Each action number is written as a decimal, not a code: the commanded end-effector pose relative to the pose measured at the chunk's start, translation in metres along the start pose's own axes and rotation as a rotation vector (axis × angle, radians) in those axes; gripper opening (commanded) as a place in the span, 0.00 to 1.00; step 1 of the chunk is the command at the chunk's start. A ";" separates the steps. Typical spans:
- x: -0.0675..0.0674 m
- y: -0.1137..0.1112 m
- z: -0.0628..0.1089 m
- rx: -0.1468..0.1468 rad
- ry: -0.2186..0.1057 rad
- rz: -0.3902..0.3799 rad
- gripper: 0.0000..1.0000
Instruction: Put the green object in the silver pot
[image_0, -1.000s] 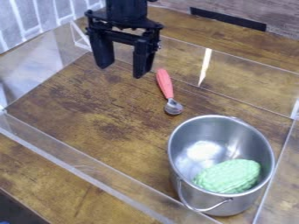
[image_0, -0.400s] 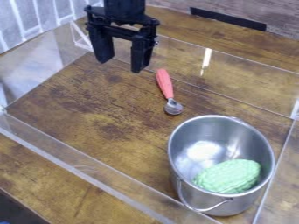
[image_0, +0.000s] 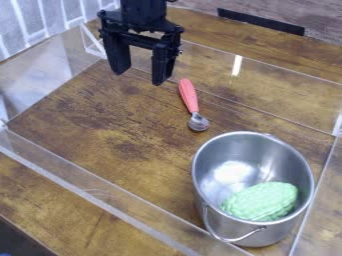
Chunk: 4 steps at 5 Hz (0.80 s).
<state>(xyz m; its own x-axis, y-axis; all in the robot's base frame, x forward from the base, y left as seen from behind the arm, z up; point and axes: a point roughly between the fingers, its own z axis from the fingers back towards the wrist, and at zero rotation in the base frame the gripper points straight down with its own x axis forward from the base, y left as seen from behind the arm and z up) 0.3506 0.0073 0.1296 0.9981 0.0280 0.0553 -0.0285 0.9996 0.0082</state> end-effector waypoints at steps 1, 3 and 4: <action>0.003 -0.004 0.022 0.009 -0.071 -0.002 1.00; -0.001 -0.004 0.024 0.020 -0.098 0.014 1.00; -0.008 -0.007 0.006 0.025 -0.064 0.082 1.00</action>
<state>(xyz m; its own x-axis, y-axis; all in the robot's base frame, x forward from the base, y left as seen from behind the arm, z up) 0.3410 0.0006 0.1160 0.9924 0.1075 0.0601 -0.1096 0.9934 0.0330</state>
